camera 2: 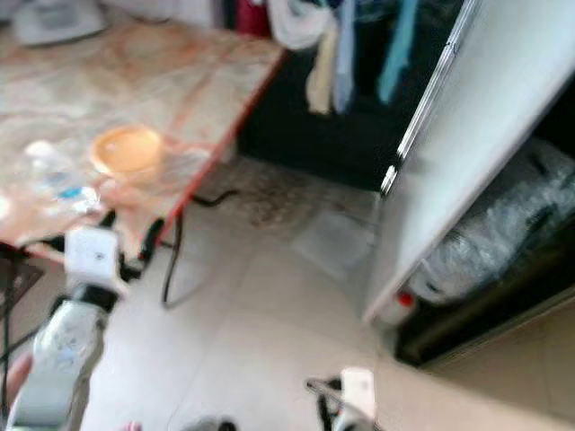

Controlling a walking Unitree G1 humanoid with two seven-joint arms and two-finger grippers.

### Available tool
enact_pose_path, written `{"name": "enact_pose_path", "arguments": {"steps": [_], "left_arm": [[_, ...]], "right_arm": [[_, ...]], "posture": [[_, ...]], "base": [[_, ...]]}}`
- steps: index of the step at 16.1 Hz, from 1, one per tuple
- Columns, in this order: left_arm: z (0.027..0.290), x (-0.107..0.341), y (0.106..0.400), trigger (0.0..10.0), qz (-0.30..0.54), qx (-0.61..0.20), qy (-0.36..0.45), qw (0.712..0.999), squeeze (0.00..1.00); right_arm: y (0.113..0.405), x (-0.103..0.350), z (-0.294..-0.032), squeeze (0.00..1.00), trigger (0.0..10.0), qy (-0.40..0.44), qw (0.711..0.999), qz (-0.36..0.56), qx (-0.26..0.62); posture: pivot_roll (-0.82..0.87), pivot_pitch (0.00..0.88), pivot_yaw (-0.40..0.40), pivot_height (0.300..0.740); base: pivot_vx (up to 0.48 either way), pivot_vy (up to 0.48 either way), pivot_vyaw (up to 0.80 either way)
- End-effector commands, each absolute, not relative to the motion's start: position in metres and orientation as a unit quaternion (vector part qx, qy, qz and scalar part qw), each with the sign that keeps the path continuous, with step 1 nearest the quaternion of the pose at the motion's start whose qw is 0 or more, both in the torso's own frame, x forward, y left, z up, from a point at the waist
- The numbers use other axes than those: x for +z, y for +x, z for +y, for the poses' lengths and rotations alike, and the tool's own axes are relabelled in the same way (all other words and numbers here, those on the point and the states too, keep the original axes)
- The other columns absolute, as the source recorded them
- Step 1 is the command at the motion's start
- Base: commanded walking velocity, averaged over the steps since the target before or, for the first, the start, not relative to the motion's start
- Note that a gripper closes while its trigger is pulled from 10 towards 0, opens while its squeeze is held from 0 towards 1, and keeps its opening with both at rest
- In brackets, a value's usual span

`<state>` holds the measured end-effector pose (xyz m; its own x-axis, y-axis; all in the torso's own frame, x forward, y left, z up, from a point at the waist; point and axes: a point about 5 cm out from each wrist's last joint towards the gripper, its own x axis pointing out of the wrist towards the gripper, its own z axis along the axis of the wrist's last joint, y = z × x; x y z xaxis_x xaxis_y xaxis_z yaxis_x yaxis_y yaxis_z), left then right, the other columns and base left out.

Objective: Restocking fridge

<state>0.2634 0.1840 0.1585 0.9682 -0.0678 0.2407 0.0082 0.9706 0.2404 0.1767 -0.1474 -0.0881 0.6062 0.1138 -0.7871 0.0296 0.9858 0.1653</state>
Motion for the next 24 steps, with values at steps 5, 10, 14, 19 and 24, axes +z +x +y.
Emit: {"name": "enact_pose_path", "arguments": {"steps": [5, 10, 14, 19, 24], "left_arm": [[0.171, 0.16, 0.262, 10.0, -0.124, -0.026, 0.089, 0.988, 0.0], [0.169, 0.165, 0.267, 10.0, -0.125, -0.034, 0.085, 0.988, 0.0], [0.164, 0.164, 0.268, 10.0, -0.122, -0.042, 0.079, 0.988, 0.0], [0.165, 0.166, 0.268, 10.0, -0.127, -0.046, 0.083, 0.987, 0.0], [0.162, 0.168, 0.27, 10.0, -0.131, -0.05, 0.082, 0.987, 0.0]], "right_arm": [[0.174, -0.09, -0.155, 0.0, 10.0, 0.072, 0.887, 0.456, 0.011], [0.175, -0.089, -0.154, 0.0, 10.0, 0.079, 0.889, 0.451, 0.021], [0.173, -0.09, -0.155, 0.0, 10.0, 0.076, 0.886, 0.456, 0.009], [0.175, -0.089, -0.155, 0.0, 10.0, 0.077, 0.888, 0.454, 0.018], [0.175, -0.089, -0.155, 0.0, 10.0, 0.075, 0.888, 0.454, 0.017]], "posture": [[-0.02, 0.128, -0.056, 0.74], [-0.02, 0.125, -0.04, 0.74], [-0.03, 0.121, -0.039, 0.74], [-0.03, 0.119, -0.038, 0.74], [-0.03, 0.113, -0.04, 0.74]], "base": [[0.0, 0.0, 0.0], [0.0, 0.0, 0.0], [0.0, 0.0, 0.0], [0.1, 0.0, 0.0], [0.29, 0.0, 0.0]]}}
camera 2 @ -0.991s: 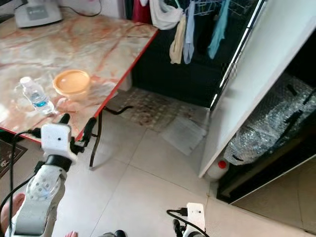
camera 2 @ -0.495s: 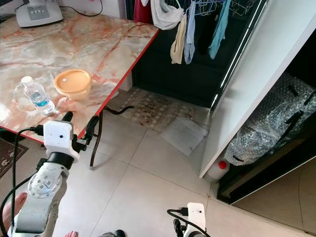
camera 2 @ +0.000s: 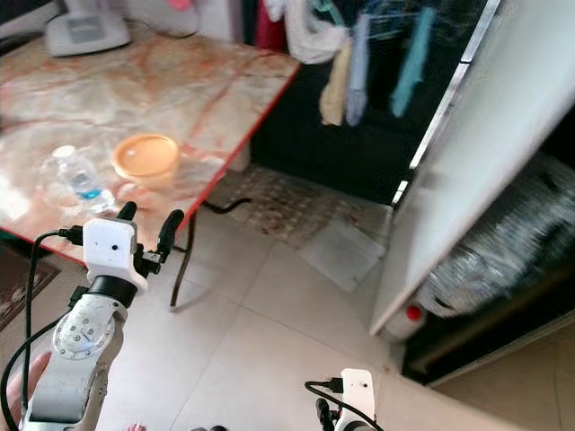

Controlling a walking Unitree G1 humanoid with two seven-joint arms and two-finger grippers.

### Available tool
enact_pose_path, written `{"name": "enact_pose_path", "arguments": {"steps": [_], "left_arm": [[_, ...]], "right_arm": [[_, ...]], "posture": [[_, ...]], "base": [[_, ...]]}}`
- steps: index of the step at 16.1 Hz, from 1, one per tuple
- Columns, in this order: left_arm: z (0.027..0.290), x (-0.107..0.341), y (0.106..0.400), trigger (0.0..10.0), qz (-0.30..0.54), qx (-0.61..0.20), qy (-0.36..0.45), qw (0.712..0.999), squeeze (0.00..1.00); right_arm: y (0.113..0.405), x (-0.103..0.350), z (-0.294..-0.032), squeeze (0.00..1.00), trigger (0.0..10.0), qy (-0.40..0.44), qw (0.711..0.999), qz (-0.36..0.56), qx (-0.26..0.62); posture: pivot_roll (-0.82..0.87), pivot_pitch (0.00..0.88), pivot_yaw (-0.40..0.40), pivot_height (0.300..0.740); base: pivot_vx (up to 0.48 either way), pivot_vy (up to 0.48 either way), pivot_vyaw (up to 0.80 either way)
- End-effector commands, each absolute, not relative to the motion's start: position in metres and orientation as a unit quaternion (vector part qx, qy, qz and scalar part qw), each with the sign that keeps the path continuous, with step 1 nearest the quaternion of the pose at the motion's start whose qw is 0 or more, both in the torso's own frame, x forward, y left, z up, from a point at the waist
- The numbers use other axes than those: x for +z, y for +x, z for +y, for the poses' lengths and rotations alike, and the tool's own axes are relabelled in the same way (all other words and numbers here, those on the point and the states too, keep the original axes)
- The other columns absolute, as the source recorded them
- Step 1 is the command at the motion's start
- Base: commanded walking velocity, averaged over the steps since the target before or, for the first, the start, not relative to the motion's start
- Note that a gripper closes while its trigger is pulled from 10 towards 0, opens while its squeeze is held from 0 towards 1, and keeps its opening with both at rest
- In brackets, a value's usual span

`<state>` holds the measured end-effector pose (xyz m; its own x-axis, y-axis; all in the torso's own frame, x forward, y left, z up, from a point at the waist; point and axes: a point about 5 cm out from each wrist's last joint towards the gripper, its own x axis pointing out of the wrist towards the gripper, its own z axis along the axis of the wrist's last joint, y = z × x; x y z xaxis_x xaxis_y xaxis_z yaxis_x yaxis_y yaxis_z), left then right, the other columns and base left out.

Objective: Restocking fridge

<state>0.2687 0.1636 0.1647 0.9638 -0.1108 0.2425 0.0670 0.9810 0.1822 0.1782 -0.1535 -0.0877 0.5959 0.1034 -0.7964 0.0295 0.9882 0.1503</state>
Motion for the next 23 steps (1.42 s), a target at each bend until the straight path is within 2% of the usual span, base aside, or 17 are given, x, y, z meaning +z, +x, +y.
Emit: {"name": "enact_pose_path", "arguments": {"steps": [1, 9, 21, 23], "left_arm": [[0.1614, 0.1681, 0.2695, 10.0, -0.132, -0.05, 0.082, 0.987, 0.0], [0.1593, 0.1699, 0.2676, 10.0, -0.139, -0.053, 0.092, 0.985, 0.0], [0.1543, 0.1739, 0.2679, 10.0, -0.146, -0.063, 0.095, 0.983, 0.0], [0.1535, 0.1745, 0.2679, 10.0, -0.147, -0.065, 0.096, 0.982, 0.0]], "right_arm": [[0.1751, -0.0891, -0.1555, 0.0, 10.0, 0.075, 0.888, 0.454, 0.018], [0.1747, -0.0889, -0.1589, 0.0, 10.0, 0.063, 0.888, 0.454, 0.028], [0.1742, -0.0892, -0.1579, 0.0, 10.0, 0.063, 0.888, 0.455, 0.031], [0.174, -0.0893, -0.1577, 0.0, 10.0, 0.068, 0.888, 0.455, 0.025]], "posture": [[-0.02, 0.113, -0.042, 0.74], [-0.02, 0.12, -0.054, 0.74], [-0.02, 0.117, -0.051, 0.74], [-0.01, 0.117, -0.051, 0.74]], "base": [[0.304, 0.0, 0.0], [0.265, 0.0, 0.06], [0.0, 0.0, 0.8], [0.0, 0.0, 0.0]]}}
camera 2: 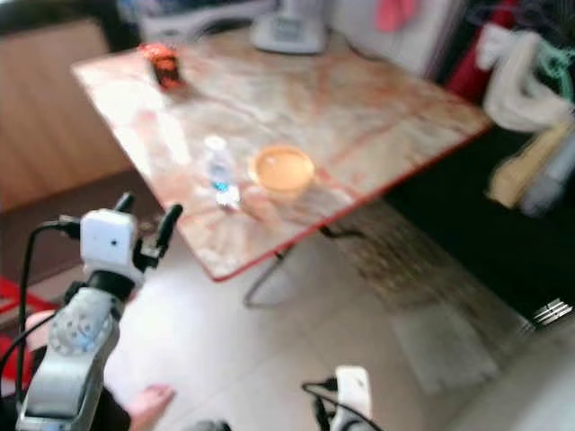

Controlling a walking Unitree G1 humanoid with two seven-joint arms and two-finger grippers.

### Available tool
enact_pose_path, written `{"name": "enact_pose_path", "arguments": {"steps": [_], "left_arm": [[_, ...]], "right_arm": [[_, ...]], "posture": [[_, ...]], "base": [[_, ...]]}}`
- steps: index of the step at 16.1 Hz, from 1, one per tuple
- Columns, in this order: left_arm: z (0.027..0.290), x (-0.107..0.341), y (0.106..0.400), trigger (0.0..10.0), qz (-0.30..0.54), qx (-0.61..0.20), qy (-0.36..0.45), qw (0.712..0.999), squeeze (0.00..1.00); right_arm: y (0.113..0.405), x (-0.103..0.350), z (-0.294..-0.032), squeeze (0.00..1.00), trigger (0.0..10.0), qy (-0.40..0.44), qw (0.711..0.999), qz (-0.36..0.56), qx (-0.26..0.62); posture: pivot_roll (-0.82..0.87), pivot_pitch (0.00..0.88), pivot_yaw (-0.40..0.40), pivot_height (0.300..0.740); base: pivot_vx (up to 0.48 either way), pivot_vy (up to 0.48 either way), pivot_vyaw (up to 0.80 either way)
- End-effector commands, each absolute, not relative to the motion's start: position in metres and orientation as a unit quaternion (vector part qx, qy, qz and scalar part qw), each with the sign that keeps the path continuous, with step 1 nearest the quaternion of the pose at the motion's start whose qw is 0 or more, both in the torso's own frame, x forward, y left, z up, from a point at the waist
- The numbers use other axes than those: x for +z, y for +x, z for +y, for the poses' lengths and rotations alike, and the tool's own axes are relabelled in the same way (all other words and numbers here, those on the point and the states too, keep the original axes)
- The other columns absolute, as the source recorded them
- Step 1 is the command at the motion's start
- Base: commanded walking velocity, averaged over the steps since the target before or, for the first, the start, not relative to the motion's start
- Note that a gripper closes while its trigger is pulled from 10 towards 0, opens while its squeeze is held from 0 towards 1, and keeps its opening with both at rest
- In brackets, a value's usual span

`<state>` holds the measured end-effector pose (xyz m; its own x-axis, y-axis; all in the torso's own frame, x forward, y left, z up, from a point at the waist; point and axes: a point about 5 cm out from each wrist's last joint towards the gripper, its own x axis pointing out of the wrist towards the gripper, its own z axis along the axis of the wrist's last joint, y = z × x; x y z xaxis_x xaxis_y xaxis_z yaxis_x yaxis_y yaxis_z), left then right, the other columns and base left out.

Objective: Restocking fridge

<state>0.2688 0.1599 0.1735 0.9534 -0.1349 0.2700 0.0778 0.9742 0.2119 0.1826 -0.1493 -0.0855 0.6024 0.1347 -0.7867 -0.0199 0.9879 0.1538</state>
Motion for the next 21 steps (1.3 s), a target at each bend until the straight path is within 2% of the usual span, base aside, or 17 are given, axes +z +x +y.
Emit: {"name": "enact_pose_path", "arguments": {"steps": [1, 10, 15, 21], "left_arm": [[0.153, 0.174, 0.268, 10.0, -0.146, -0.066, 0.097, 0.982, 0.0], [0.153, 0.18, 0.269, 10.0, -0.155, -0.059, 0.092, 0.982, 0.0], [0.152, 0.203, 0.272, 10.0, -0.198, -0.05, 0.074, 0.976, 0.0], [0.151, 0.199, 0.272, 10.0, -0.189, -0.05, 0.064, 0.979, 0.0]], "right_arm": [[0.174, -0.089, -0.158, 0.0, 10.0, 0.067, 0.888, 0.454, 0.026], [0.174, -0.089, -0.157, 0.0, 10.0, 0.074, 0.889, 0.45, 0.023], [0.174, -0.089, -0.158, 0.0, 10.0, 0.072, 0.89, 0.45, 0.025], [0.174, -0.089, -0.158, 0.0, 10.0, 0.072, 0.89, 0.45, 0.025]], "posture": [[-0.01, 0.117, -0.051, 0.74], [-0.02, 0.116, -0.051, 0.74], [-0.01, 0.118, -0.054, 0.74], [-0.02, 0.119, -0.054, 0.74]], "base": [[0.0, 0.0, 0.0], [0.0, 0.0, 0.0], [0.0, 0.0, 0.0], [0.0, 0.0, 0.0]]}}
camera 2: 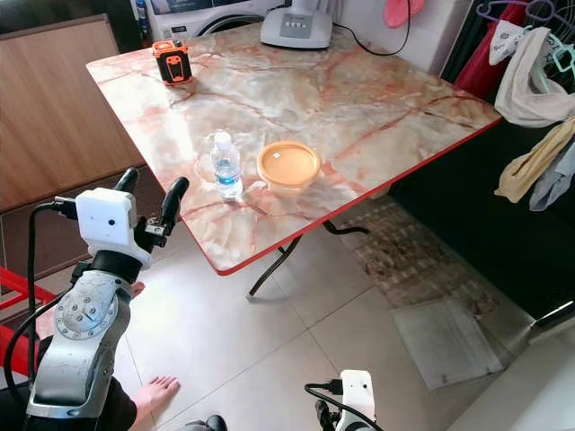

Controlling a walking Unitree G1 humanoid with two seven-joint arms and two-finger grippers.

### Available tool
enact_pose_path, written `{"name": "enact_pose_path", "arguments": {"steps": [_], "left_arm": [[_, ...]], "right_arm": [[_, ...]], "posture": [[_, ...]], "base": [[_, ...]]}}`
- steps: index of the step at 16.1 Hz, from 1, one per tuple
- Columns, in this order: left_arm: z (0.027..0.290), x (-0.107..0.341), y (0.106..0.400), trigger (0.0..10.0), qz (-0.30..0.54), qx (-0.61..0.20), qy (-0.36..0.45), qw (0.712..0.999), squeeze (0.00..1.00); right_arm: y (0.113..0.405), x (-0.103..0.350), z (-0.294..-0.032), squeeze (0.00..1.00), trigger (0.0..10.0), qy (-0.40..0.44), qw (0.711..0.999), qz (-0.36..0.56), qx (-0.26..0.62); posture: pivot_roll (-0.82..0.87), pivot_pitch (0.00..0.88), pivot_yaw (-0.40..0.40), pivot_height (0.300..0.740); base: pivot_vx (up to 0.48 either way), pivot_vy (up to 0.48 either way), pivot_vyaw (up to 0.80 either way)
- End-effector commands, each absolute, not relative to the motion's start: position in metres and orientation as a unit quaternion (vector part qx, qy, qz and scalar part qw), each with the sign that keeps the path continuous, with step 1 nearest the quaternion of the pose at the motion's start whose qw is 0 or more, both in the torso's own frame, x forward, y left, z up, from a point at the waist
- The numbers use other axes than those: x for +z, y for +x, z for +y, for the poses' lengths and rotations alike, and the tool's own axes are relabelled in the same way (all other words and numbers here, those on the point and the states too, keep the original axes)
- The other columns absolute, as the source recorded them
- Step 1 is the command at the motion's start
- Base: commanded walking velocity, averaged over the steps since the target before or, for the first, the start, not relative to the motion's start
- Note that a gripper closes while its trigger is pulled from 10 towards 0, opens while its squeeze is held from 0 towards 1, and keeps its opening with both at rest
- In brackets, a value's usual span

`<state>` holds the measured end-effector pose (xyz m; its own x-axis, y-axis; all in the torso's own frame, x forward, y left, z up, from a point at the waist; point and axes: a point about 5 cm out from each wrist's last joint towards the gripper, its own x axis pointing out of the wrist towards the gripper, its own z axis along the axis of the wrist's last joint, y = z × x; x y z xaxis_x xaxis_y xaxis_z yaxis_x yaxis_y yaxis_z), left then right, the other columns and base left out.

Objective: Restocking fridge

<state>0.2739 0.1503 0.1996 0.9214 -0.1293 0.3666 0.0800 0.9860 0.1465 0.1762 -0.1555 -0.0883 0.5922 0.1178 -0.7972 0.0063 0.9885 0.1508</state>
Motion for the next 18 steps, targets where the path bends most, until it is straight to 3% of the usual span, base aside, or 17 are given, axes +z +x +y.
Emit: {"name": "enact_pose_path", "arguments": {"steps": [1, 18], "left_arm": [[0.1512, 0.1986, 0.2728, 10.0, -0.188, -0.049, 0.063, 0.979, 0.0], [0.147, 0.2051, 0.2746, 10.0, -0.197, -0.058, 0.058, 0.977, 0.0]], "right_arm": [[0.1744, -0.0889, -0.158, 0.0, 10.0, 0.072, 0.89, 0.45, 0.025], [0.1745, -0.0886, -0.1595, 0.0, 10.0, 0.072, 0.891, 0.447, 0.024]], "posture": [[-0.01, 0.119, -0.055, 0.74], [0.0, 0.093, -0.061, 0.74]], "base": [[0.24, 0.0, 0.0], [0.25, 0.0, 0.0]]}}
